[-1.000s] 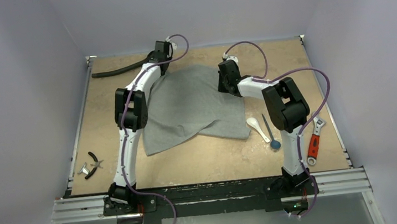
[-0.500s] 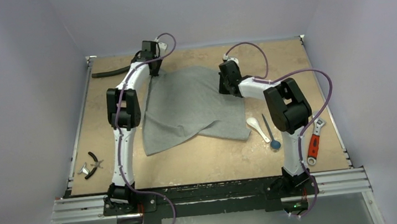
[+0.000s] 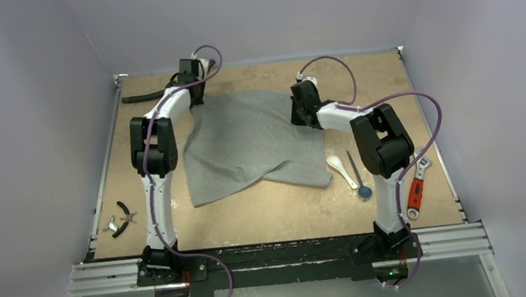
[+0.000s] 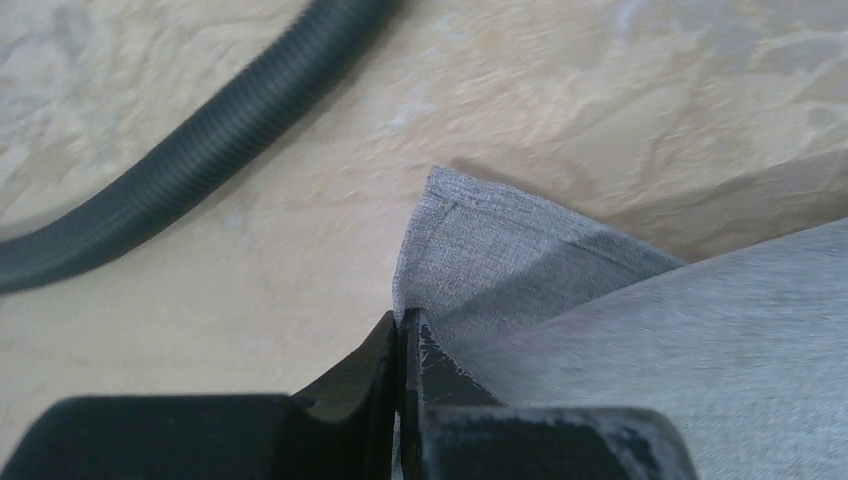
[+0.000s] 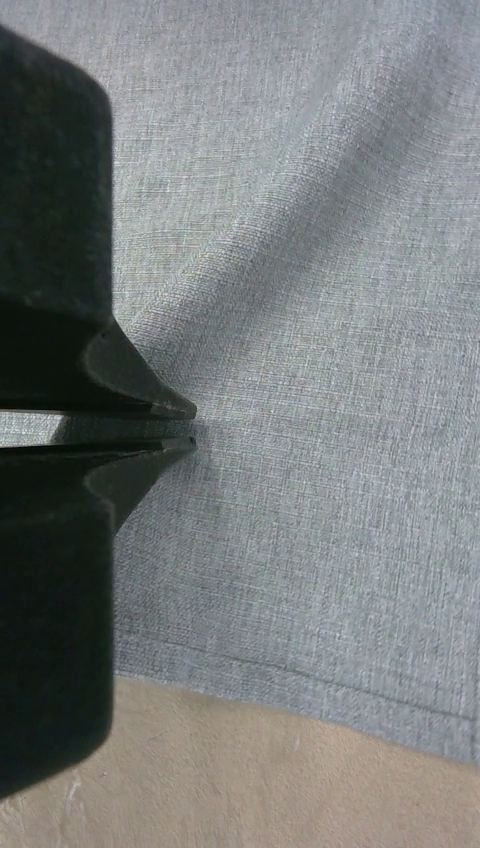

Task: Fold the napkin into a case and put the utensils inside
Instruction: Smooth out the napkin at the center of the board.

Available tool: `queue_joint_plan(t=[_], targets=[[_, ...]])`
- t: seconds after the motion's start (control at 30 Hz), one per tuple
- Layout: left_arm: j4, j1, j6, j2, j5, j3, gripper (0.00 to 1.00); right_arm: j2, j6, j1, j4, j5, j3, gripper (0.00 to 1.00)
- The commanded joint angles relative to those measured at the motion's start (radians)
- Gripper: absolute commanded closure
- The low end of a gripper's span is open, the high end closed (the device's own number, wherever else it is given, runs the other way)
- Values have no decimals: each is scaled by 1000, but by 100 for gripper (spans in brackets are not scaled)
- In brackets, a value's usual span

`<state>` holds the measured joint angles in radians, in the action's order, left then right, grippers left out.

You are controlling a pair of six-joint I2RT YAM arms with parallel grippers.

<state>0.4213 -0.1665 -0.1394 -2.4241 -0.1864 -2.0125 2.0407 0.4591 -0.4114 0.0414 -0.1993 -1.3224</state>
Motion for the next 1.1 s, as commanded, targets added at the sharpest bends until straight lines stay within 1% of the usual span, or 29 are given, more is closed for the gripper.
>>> queue_joint_plan(t=[0.0, 0.1, 0.2, 0.23, 0.27, 0.3, 0.37, 0.4, 0.5, 0.57, 0.6, 0.67, 0.7, 0.77, 0.8, 0.83, 0.87, 0.9, 0.97, 1.03, 1.07], targets=[[-180, 50, 87, 175, -71, 126, 100, 5, -19, 11, -18, -26, -49, 85], [-203, 52, 109, 191, -80, 163, 100, 18, -24, 11, -25, -24, -69, 85], [-281, 54, 125, 225, -104, 222, 100, 21, -32, 11, -27, -28, -78, 85], [-298, 54, 126, 228, -93, 231, 100, 21, -35, 11, -28, -28, -80, 84], [-305, 54, 126, 224, -81, 228, 98, 22, -39, 11, -29, -27, -84, 83], [-313, 53, 128, 219, -65, 222, 89, 25, -42, 11, -29, -26, -87, 81], [-313, 52, 126, 203, -19, 198, 61, 28, -49, 10, -34, -23, -100, 76], [-294, 49, 121, 188, -3, 170, 44, 29, -52, 11, -38, -21, -107, 72], [-229, 49, 91, 176, -23, 105, 22, 7, -59, 11, -40, -21, -117, 53], [-216, 60, 59, 204, -32, 104, 11, -29, -58, 11, -51, -40, -112, 39], [-187, 67, 48, 220, -18, 98, 9, -53, -62, 11, -59, -66, -108, 33], [-70, 78, 9, 260, 74, 66, 7, -119, -56, 8, -74, -74, -77, 24], [8, 78, -31, 282, 138, 61, 7, -154, -49, 5, -83, -69, -50, 21], [151, 77, -148, 364, 304, 120, 7, -241, -25, -2, -120, -57, 13, 16], [204, 75, -220, 417, 373, 182, 7, -275, -13, -6, -143, -58, 50, 14], [339, 66, -423, 553, 495, 378, 8, -346, 9, -12, -184, -59, 148, 10], [387, 57, -518, 613, 534, 466, 9, -382, 24, -12, -201, -57, 192, 8], [449, 45, -605, 664, 538, 549, 9, -423, 42, -12, -214, -47, 238, 6], [525, 22, -731, 737, 531, 689, 12, -499, 65, -12, -249, -21, 312, 5], [685, 3, -885, 764, 568, 754, 15, -548, 78, -13, -269, 16, 367, 4], [745, -15, -927, 768, 568, 777, 15, -566, 83, -11, -280, 33, 390, 4]])
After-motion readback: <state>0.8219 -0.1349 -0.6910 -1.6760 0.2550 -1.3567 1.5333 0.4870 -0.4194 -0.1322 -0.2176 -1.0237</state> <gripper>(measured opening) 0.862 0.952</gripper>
